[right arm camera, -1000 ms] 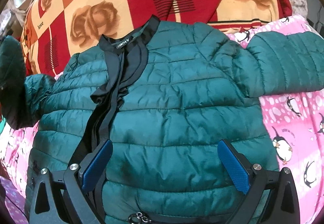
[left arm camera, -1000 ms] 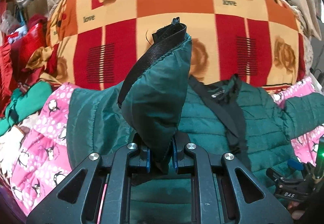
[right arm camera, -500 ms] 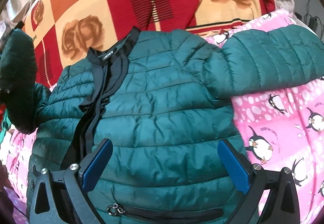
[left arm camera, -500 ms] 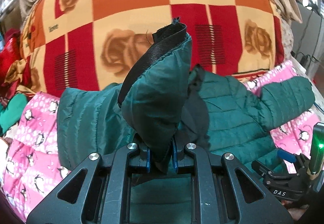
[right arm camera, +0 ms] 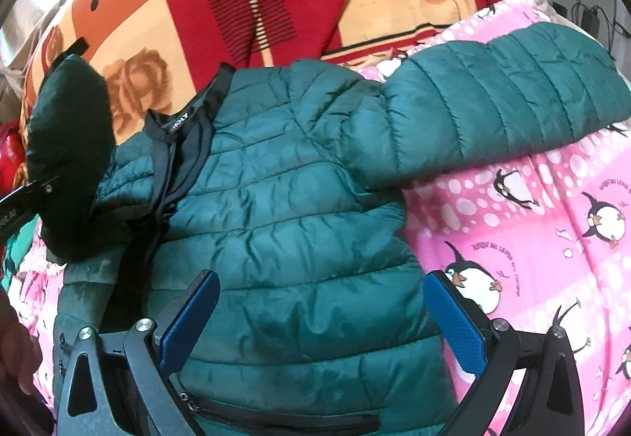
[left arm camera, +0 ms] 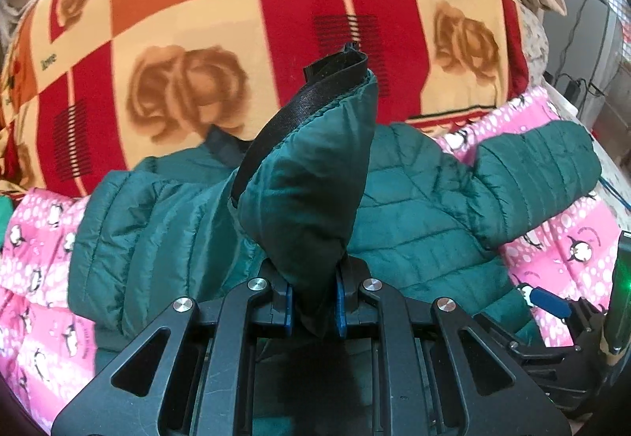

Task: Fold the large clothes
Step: 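Lift the gripped sleeve with the left tool and carry it across the jacket body, then lower the sleeve onto the jacket front and open the left tool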

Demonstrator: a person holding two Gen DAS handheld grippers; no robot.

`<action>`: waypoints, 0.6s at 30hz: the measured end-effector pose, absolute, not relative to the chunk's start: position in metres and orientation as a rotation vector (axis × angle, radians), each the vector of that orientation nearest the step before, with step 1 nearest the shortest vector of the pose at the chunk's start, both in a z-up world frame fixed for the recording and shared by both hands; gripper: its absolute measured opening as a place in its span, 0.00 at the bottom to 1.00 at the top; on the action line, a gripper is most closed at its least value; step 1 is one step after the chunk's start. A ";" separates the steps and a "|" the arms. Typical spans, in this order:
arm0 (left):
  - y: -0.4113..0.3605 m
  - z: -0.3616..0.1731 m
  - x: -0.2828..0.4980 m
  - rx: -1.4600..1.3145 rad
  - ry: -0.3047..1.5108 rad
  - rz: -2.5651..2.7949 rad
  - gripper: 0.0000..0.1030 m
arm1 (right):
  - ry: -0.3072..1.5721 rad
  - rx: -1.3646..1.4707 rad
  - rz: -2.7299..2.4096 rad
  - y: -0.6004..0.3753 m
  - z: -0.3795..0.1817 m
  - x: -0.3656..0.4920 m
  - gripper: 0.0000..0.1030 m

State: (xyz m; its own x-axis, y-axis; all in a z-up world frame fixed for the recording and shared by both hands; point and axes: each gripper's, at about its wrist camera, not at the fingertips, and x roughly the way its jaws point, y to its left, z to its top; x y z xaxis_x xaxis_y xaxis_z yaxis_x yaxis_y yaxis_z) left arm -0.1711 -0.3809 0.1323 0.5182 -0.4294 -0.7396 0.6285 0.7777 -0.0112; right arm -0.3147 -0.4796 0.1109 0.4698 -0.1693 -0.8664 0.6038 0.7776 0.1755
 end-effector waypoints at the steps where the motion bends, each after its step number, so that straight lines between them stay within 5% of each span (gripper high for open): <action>1: -0.387 0.129 -0.171 0.277 0.809 -0.653 0.14 | 0.975 0.508 -0.502 -0.481 0.110 -0.316 1.00; 18: -0.428 0.080 -0.169 0.283 0.908 -0.747 0.14 | 0.993 0.588 -0.558 -0.509 0.094 -0.336 1.00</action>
State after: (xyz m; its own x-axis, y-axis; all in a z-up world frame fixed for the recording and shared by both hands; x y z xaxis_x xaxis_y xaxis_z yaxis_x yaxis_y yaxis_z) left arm -0.1686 -0.4281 0.0801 0.3886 -0.4644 -0.7958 0.6913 0.7180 -0.0814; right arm -0.3357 -0.5089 0.0945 0.4359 -0.1629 -0.8851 0.6711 0.7141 0.1991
